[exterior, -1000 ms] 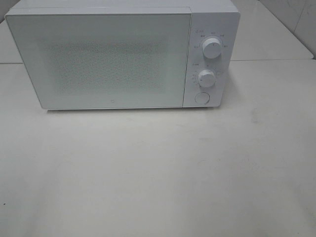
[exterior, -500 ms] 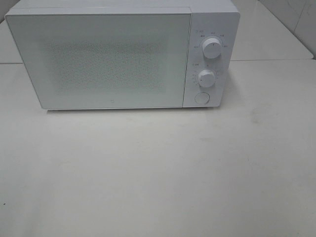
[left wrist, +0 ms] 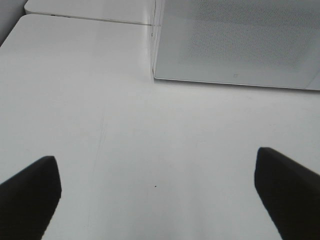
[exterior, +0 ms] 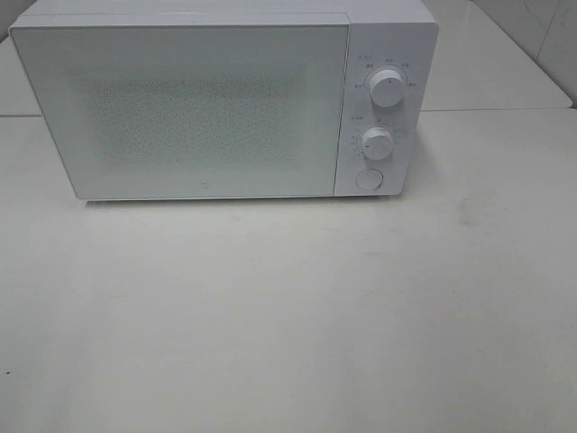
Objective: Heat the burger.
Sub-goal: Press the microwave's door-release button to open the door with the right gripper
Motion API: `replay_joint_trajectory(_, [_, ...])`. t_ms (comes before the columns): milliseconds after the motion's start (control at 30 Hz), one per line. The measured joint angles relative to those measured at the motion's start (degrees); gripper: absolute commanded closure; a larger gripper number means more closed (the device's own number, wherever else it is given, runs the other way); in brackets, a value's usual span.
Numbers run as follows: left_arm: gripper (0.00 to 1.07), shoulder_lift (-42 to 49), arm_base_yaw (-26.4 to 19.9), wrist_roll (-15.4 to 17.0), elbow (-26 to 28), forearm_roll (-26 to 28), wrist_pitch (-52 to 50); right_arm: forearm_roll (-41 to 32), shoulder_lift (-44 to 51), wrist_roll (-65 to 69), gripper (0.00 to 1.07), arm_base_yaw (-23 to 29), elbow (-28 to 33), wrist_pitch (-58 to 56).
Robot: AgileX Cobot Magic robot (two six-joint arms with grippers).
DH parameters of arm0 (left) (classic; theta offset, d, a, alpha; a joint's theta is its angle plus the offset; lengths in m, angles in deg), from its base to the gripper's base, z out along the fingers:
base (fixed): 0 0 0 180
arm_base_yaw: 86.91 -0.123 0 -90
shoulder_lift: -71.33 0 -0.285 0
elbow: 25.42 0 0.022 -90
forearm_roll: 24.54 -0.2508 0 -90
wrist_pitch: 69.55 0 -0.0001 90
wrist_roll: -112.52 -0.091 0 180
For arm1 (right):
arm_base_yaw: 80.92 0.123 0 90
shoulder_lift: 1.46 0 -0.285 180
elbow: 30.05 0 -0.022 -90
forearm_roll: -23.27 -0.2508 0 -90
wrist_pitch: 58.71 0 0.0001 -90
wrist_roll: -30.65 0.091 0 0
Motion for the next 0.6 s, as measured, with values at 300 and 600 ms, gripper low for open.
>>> replay_joint_trajectory(300, [0.09, 0.0, 0.0, 0.0, 0.0, 0.0, 0.0, 0.6, 3.8, 0.0, 0.32, -0.2, 0.0, 0.1])
replay_joint_trajectory(600, [0.09, 0.0, 0.0, 0.0, 0.0, 0.0, 0.0, 1.5, 3.8, 0.0, 0.32, -0.2, 0.0, 0.1])
